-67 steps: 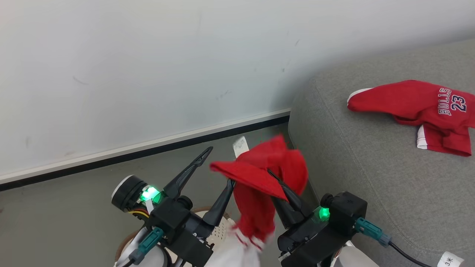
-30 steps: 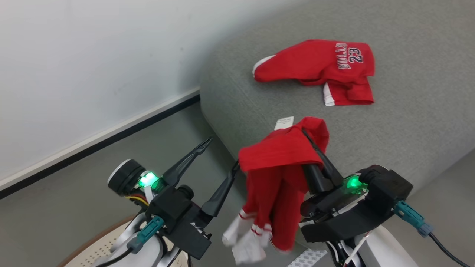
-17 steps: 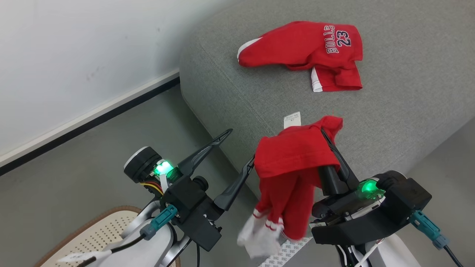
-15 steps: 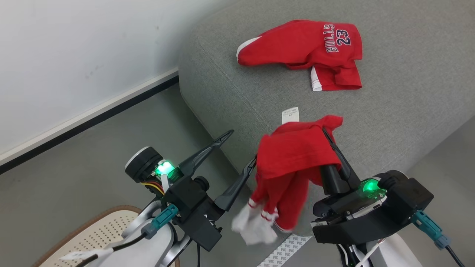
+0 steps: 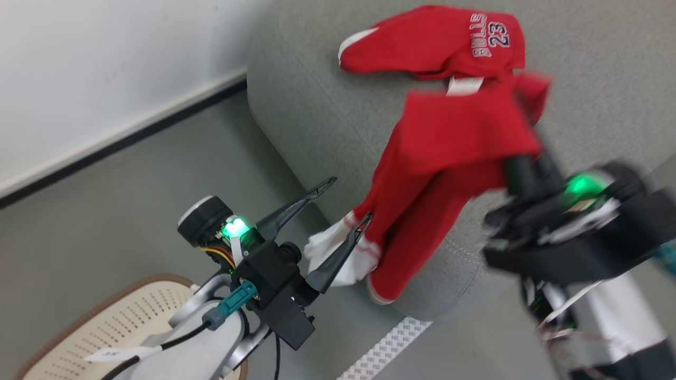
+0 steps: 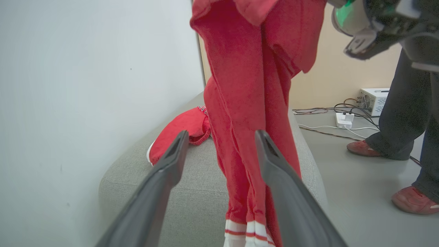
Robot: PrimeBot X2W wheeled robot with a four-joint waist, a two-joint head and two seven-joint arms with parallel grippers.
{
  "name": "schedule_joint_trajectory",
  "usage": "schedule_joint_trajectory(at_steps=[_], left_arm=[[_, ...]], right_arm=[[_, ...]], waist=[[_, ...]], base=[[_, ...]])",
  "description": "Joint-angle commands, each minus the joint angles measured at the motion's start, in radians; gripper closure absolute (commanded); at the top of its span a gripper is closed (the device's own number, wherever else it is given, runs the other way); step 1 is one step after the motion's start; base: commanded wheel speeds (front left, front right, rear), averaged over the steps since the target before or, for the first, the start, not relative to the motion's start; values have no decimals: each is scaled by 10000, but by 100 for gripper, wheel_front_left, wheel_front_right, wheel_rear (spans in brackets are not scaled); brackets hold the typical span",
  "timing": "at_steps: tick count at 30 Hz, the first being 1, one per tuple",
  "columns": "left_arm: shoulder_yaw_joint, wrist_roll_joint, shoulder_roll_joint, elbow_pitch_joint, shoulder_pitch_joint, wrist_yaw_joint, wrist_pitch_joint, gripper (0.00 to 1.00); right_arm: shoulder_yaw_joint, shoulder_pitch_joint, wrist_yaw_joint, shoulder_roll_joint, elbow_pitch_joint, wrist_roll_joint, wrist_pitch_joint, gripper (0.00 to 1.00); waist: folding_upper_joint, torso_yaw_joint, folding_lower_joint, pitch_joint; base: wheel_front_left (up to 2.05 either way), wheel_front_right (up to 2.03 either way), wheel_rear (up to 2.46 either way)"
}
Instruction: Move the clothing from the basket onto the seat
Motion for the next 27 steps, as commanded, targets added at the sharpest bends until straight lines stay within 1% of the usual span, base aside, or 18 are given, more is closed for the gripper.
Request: schedule_joint_trajectory(at_steps=[1, 4, 6, 11, 13, 14, 15, 20, 23, 27], left_arm=[[4, 93, 127, -132, -191, -17, 136, 0], [-27, 249, 341, -378, -340, -59, 399, 0], [-63, 377, 437, -622, -506, -116, 575, 0], [-221, 623, 723, -1083, -994, -400, 1037, 0], [-302, 712, 754, -1238, -1222, -523, 1203, 0], [-302, 712, 754, -1238, -1222, -523, 1203, 0], [-331, 741, 774, -1317, -1334, -555, 1287, 0], [-436, 842, 820, -1649, -1847, -745, 1634, 0], [-485, 859, 760, -1736, -2072, -781, 1703, 0], [-574, 929, 698, -1813, -2254, -840, 1697, 0]], right_arm=[[-201, -434, 4, -149, -168, 18, -17, 100], [-694, -1339, 4, -471, -455, 114, -16, 100], [-1176, -1970, 4, -648, -701, 468, -17, 100], [-2429, -3550, 4, -1164, -787, 2020, -16, 100], [-2888, -4188, 4, -1651, -598, 2560, -17, 100], [-2888, -4188, 4, -1651, -598, 2560, -17, 100], [-3101, -4497, 4, -1829, -471, 2927, -16, 100], [-3809, -6218, 4, -3171, 765, 4244, -17, 100], [-3981, -7112, 4, -4018, 1579, 4537, -15, 100], [-4287, -8384, 4, -5078, 2541, 4576, -17, 100]], waist=[[-1, -5, -1, 607], [-1, 19, -1, 1231], [-1, 47, -1, 1697], [-1, 160, -1, 2783], [-1, 324, -1, 3159], [-1, 324, -1, 3159], [-1, 395, -1, 3348], [-1, 672, -1, 4219], [-1, 870, -1, 4584], [-1, 1139, -1, 4938]], base=[[0, 0, 0], [0, 0, 0], [0, 0, 0], [0, 0, 0], [0, 0, 0], [0, 0, 0], [0, 0, 0], [0, 0, 0], [0, 0, 0], [0, 0, 0]])
